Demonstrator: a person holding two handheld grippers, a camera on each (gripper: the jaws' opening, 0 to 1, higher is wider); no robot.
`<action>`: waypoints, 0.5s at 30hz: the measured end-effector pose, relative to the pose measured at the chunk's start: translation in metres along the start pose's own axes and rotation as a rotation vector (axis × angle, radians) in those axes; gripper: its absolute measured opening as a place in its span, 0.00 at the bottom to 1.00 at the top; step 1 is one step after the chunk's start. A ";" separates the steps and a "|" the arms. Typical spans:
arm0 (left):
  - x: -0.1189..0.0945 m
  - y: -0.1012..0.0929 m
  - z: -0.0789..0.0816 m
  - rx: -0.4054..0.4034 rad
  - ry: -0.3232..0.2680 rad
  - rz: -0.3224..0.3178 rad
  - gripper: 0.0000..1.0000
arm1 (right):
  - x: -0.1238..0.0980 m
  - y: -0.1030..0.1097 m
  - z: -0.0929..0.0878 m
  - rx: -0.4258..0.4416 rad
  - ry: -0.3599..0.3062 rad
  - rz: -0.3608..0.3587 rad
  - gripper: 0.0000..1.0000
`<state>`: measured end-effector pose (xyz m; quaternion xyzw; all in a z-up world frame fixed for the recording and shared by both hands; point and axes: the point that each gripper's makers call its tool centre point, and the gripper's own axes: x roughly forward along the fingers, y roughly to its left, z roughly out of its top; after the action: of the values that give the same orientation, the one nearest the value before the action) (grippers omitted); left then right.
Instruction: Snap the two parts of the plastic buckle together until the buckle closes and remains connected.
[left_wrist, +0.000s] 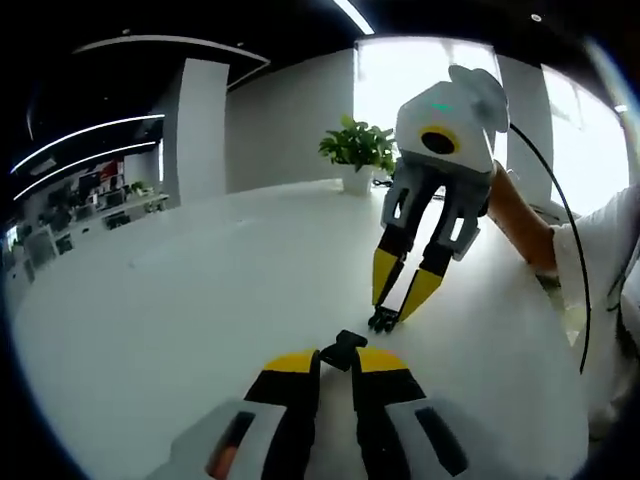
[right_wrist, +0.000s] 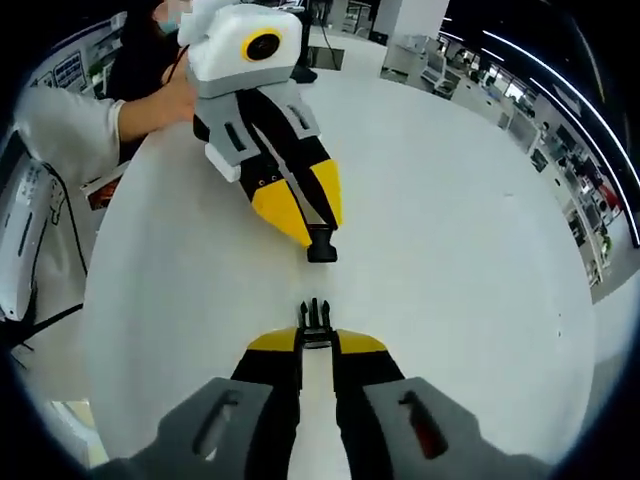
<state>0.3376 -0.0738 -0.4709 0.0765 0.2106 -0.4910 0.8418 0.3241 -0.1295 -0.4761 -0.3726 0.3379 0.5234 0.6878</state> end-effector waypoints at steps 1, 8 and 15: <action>0.000 -0.001 0.000 0.005 -0.002 0.004 0.11 | 0.000 -0.001 0.000 0.001 0.002 0.002 0.11; 0.001 -0.009 -0.004 0.013 0.004 0.002 0.11 | 0.002 0.001 0.003 -0.008 0.021 0.009 0.10; 0.000 -0.010 -0.005 0.034 0.011 0.010 0.11 | 0.003 0.003 0.008 -0.016 0.040 0.013 0.10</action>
<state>0.3276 -0.0768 -0.4746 0.0945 0.2066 -0.4899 0.8417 0.3221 -0.1211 -0.4750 -0.3864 0.3498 0.5232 0.6742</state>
